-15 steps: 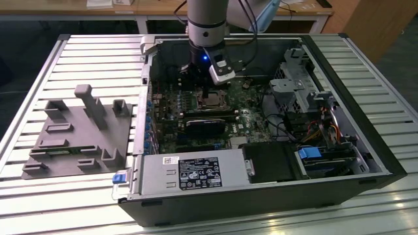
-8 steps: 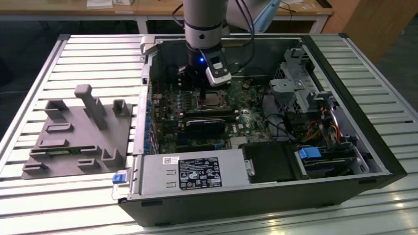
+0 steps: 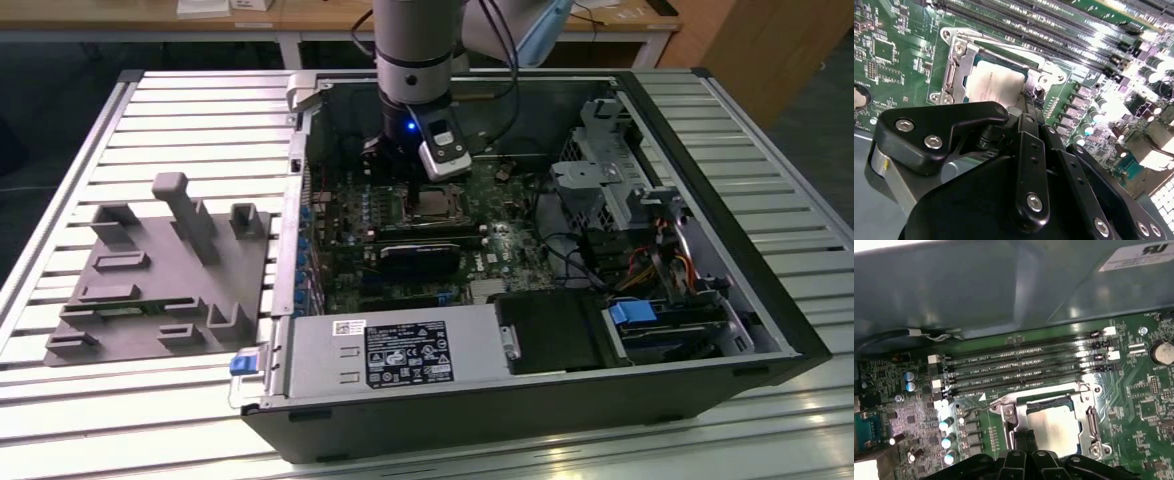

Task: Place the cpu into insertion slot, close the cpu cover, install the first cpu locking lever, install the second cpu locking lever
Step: 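Close the cpu cover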

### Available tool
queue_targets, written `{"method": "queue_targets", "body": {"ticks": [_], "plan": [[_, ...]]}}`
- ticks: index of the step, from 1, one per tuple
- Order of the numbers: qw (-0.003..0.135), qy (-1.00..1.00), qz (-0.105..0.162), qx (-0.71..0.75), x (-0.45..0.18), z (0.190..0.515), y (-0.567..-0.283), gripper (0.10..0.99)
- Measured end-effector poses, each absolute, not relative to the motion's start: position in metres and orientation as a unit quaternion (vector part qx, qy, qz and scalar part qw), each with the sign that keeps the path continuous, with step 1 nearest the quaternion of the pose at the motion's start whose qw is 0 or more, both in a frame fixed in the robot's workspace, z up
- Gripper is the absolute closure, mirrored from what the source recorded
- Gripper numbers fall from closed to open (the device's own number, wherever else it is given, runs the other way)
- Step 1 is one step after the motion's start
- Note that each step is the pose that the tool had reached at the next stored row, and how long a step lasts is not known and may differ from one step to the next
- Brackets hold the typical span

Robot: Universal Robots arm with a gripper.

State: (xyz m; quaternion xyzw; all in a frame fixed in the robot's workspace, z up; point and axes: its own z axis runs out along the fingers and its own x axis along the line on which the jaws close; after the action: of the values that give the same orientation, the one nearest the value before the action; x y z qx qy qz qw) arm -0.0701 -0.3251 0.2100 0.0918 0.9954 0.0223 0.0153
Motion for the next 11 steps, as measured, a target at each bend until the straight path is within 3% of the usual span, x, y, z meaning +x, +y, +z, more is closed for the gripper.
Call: {"method": "queue_targets", "body": {"ticks": [11], "plan": [[0.015,0.995,0.026,0.092,-0.0738,0.2026,-0.3251,0.984]]}}
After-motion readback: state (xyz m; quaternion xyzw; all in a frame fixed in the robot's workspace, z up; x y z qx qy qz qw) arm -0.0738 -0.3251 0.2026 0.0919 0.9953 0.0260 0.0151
